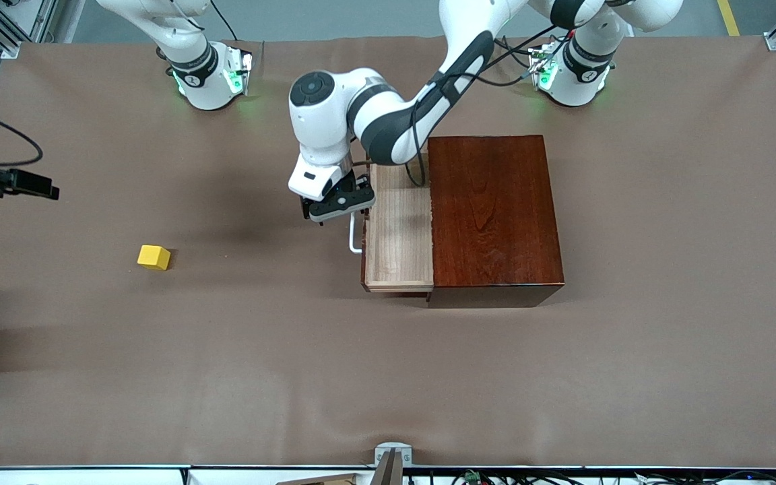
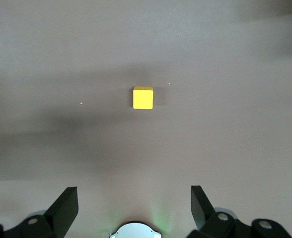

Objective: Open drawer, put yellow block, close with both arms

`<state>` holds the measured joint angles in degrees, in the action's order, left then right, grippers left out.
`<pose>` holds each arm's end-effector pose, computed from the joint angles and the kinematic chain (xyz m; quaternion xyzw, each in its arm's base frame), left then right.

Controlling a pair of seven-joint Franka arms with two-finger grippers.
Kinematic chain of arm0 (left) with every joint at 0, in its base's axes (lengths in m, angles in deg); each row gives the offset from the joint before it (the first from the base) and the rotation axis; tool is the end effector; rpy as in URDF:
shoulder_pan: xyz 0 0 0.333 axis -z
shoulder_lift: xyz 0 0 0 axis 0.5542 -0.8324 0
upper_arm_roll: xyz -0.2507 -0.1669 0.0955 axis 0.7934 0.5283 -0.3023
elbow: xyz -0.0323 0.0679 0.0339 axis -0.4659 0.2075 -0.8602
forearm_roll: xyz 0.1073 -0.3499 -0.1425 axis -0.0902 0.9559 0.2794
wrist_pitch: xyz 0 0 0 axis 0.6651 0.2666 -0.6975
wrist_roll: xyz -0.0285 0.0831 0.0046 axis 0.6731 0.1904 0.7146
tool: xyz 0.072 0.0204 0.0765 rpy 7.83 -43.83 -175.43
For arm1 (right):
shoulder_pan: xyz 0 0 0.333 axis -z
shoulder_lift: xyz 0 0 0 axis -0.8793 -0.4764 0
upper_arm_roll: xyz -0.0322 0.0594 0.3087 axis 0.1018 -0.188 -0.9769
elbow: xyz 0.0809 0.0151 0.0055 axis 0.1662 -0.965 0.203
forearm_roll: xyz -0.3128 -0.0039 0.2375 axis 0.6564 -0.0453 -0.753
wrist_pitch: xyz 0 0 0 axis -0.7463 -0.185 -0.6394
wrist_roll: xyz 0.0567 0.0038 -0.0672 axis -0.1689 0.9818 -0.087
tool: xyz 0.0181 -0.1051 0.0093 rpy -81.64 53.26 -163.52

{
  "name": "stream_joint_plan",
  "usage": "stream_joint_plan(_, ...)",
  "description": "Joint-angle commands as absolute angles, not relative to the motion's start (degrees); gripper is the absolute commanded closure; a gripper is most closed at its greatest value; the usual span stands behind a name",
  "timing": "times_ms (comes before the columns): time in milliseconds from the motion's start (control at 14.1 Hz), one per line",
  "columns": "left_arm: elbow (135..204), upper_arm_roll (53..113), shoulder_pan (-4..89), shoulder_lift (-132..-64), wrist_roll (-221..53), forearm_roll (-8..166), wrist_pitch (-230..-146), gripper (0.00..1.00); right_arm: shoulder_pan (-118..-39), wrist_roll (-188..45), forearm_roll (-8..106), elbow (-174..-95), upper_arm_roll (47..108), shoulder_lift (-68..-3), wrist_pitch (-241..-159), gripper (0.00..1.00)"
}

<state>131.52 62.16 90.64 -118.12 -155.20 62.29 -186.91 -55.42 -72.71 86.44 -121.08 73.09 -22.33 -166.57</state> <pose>0.4470 -0.6353 0.3640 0.9806 0.1671 0.0966 0.0334 0.5814 -0.0770 0.5523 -0.9924 0.0335 0.1181 0.0027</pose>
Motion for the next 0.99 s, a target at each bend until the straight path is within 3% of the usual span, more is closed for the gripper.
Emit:
stream_joint_plan(0,131.7,60.9,91.0,-112.6,-155.6,62.6,-184.7,0.0,-52.9,-72.9,85.4,-120.7,72.1,-24.2,-169.7,0.0)
stream_joint_plan(637,132.8,59.3,79.5,-96.2,-147.9,61.3,-162.4,0.0,-52.5,-78.1,85.5,-121.9,72.1,-32.5,-171.0,0.0)
stream_joint_plan(921,132.9,59.5,71.4,-91.5,-129.9,60.2,-153.7,0.0,-52.2,-77.4,85.4,-126.9,72.1,-32.8,-177.3,0.0)
